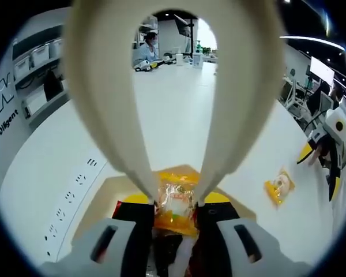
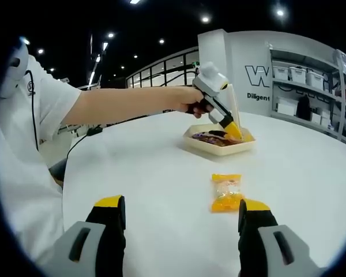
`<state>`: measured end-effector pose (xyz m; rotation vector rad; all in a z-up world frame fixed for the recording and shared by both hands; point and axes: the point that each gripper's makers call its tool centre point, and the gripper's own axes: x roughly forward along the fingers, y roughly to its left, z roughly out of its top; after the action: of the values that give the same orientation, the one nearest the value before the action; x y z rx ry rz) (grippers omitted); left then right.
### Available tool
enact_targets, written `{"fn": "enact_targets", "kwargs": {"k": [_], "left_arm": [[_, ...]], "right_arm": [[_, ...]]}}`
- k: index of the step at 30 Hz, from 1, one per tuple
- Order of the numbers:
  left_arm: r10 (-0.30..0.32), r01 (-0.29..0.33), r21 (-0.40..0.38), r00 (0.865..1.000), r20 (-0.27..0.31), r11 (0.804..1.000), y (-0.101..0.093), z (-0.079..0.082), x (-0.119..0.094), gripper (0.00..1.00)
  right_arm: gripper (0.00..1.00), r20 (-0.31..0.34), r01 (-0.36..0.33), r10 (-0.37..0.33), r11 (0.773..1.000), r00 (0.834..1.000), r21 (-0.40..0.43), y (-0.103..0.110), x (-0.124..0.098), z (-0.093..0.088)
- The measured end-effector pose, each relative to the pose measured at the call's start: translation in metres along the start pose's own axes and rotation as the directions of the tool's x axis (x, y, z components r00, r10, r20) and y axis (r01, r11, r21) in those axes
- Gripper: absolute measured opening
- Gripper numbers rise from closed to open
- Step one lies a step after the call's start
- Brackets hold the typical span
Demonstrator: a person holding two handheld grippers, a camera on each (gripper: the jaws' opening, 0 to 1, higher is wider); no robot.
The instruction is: Place the target food into the container with the food tongs after gripping and lifting it, then release it inside without dropping or visibly crushing the food.
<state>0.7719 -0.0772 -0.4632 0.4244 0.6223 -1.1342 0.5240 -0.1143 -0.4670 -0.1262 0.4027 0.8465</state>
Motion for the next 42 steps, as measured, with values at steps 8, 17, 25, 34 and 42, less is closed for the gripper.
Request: {"fn": "enact_targets", "kwargs": {"k": [8,17,25,34,42], "left_arm": [[0.013,-0.013,0.004,1.000,0.026,1.000,0.000,0.011,-0.008,0.28],[0.024,-0.026,0.031,0.998,0.065,0.999,-0.008,0.026,-0.029,0.28],[0.007,-0.012,0.064,0.996,0.091,0.998,-0.030,0.031,-0.047,0.28],[-0.027,0.016,0.103,0.994,0.103,0.995,-0.061,0.029,-0.060,0.28],[-0.062,0.047,0.128,0.992,0.114,0.991,-0.087,0.028,-0.067,0.28]], "right_arm": [[0.79,0.001,-0.003,0.003,1.000,1.000,-0.002,0.002,0.000,0.000],[0.79,0.004,-0.003,0.003,1.000,1.000,-0.008,0.003,-0.001,0.002],[0.79,0.006,-0.006,0.006,1.000,1.000,-0.012,0.006,-0.001,0.003],[0.79,0.010,-0.008,0.008,1.000,1.000,-0.019,0.010,-0.002,0.004],[0.80,0.011,-0.007,0.007,1.000,1.000,-0.026,0.013,-0.005,0.005]]}}
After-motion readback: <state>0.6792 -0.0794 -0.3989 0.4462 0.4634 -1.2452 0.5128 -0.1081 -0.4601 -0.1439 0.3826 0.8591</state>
